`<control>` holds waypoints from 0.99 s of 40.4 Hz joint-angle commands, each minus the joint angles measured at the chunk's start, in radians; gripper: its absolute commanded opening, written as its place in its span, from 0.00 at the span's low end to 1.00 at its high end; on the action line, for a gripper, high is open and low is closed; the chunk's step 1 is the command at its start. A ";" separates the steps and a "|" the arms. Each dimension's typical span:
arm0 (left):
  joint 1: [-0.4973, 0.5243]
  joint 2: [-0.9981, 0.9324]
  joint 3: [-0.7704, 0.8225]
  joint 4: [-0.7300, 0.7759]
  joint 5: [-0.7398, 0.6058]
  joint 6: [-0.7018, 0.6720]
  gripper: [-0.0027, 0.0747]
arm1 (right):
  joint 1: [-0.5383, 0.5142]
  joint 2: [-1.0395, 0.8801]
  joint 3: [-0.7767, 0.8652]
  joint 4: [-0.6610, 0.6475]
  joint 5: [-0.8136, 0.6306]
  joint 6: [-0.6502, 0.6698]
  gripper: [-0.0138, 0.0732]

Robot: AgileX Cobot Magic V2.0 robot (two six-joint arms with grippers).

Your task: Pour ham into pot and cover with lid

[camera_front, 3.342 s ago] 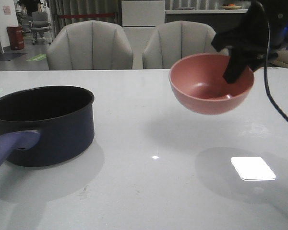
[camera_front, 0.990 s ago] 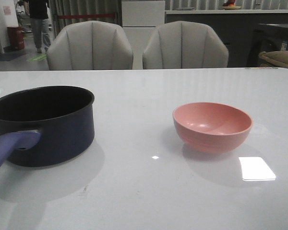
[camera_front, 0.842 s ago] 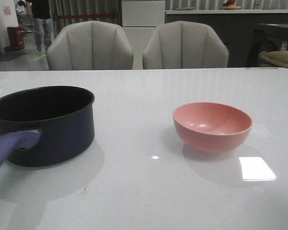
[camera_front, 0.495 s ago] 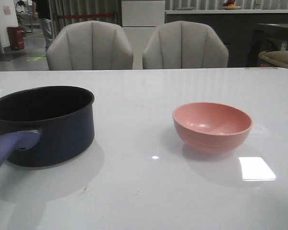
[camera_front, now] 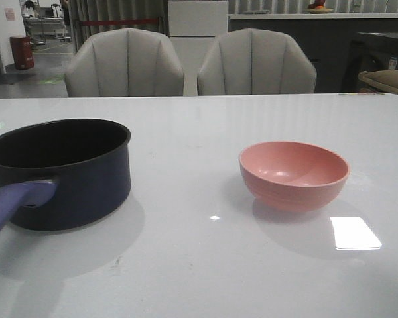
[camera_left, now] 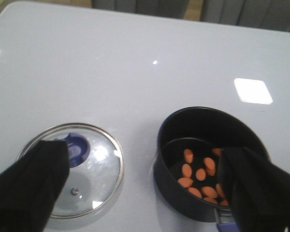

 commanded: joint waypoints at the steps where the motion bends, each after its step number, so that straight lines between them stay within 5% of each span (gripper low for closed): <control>1: 0.057 0.112 -0.097 -0.016 0.002 -0.018 0.88 | 0.002 0.005 -0.027 0.006 -0.083 -0.004 0.34; 22: 0.206 0.705 -0.459 -0.056 0.382 0.093 0.88 | 0.002 0.005 -0.027 0.006 -0.083 -0.004 0.34; 40: 0.229 0.993 -0.728 -0.085 0.536 0.129 0.85 | 0.002 0.005 -0.027 0.006 -0.083 -0.004 0.34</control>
